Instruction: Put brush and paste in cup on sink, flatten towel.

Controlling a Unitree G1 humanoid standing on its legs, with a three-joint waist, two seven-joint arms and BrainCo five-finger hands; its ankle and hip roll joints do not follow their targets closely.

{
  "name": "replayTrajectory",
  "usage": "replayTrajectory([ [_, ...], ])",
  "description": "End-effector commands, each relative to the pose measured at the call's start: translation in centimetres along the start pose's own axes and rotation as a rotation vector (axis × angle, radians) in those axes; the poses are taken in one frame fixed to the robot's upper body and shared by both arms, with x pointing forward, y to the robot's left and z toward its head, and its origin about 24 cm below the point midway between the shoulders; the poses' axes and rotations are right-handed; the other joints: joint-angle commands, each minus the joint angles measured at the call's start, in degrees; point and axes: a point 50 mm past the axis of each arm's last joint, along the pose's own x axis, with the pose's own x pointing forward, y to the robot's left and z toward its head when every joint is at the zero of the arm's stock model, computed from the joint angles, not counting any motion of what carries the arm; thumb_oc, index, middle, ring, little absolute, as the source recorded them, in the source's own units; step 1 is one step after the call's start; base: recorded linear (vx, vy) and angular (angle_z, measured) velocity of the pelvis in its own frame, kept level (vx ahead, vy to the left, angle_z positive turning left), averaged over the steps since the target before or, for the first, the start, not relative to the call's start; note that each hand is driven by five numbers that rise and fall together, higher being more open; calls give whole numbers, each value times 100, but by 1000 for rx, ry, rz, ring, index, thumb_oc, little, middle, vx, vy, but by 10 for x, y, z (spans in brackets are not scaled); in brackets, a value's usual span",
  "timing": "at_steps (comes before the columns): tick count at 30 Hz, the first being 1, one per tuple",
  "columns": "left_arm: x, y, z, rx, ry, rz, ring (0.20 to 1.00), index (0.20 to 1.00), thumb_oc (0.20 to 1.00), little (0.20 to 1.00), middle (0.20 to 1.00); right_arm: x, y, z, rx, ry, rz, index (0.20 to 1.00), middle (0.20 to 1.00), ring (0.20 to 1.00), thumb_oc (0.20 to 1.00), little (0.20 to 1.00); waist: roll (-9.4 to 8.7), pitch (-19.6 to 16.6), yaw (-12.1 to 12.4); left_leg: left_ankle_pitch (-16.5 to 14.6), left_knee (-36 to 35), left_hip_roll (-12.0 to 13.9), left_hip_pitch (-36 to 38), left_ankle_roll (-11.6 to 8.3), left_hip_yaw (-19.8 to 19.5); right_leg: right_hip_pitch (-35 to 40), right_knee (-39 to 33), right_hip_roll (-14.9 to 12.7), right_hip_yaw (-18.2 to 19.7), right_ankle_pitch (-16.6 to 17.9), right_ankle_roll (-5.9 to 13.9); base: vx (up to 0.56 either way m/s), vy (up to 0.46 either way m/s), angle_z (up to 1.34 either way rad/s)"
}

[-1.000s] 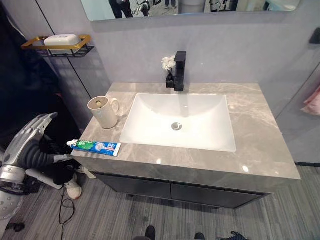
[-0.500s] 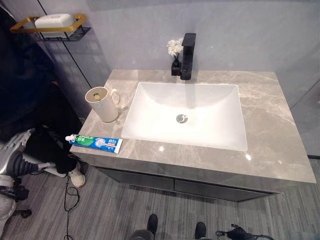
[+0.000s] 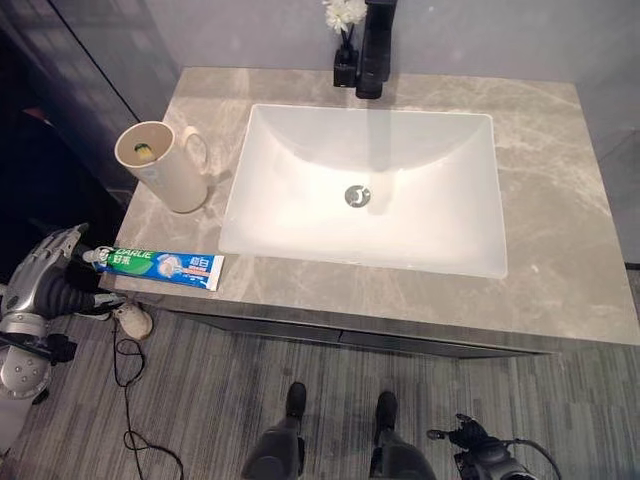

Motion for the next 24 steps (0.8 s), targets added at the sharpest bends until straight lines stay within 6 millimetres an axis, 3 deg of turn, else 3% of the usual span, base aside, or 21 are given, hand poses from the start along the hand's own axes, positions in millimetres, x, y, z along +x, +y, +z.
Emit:
replayTrajectory([
  [1, 6, 20, -6, 101, -7, 37, 1000, 1000, 1000, 1000, 1000, -1, 2, 7, -86, -48, -9, 1000, 1000, 1000, 1000, 1000, -253, -155, -114, -577, 969, -243, -452, 131, 261, 75, 145, -533, 100, 227, 474, 21, 37, -11],
  [2, 6, 20, -6, 101, -8, 37, 1000, 1000, 1000, 1000, 1000, -1, 2, 6, -85, -47, -9, 1000, 1000, 1000, 1000, 1000, -252, -156, -108, -578, 969, -243, -453, 131, 262, 73, 145, -533, 102, 227, 474, 20, 20, -23],
  [6, 8, 18, -3, 102, -23, 31, 715, 715, 715, 715, 715, -1, 3, 6, -91, -51, -9, 1000, 1000, 1000, 1000, 1000, -264, -155, -149, -592, 951, -226, -429, 139, 311, 61, 123, -517, 163, 237, 484, 27, 14, -15],
  [9, 8, 17, -2, 100, -24, 27, 592, 592, 592, 592, 592, -1, 4, 4, -93, -42, -9, 1000, 1000, 1000, 1000, 1000, -271, -168, -173, -588, 915, -209, -399, 136, 330, 68, 94, -507, 183, 227, 494, 21, 3, -6],
  [14, 10, 16, 4, 105, -53, 3, 526, 526, 526, 526, 526, -1, 3, 2, -102, -38, -14, 1000, 1000, 1000, 1000, 1000, -246, -226, -201, -571, 859, -181, -361, 107, 323, 94, 57, -475, 179, 167, 482, 27, -3, -1],
  [21, 9, 12, 6, 85, -60, -13, 523, 523, 523, 523, 523, -2, 4, -2, -103, -24, -15, 1000, 1000, 1000, 1000, 1000, -229, -267, -221, -525, 743, -161, -320, 95, 313, 102, 34, -463, 154, 161, 491, 0, 0, 0],
  [24, 7, 6, 4, 70, -48, -31, 485, 485, 485, 485, 485, -2, 4, -4, -97, -19, -13, 1000, 1000, 1000, 1000, 1000, -223, -291, -223, -503, 670, -153, -276, 92, 311, 106, 31, -462, 154, 160, 495, 0, 0, 0],
])
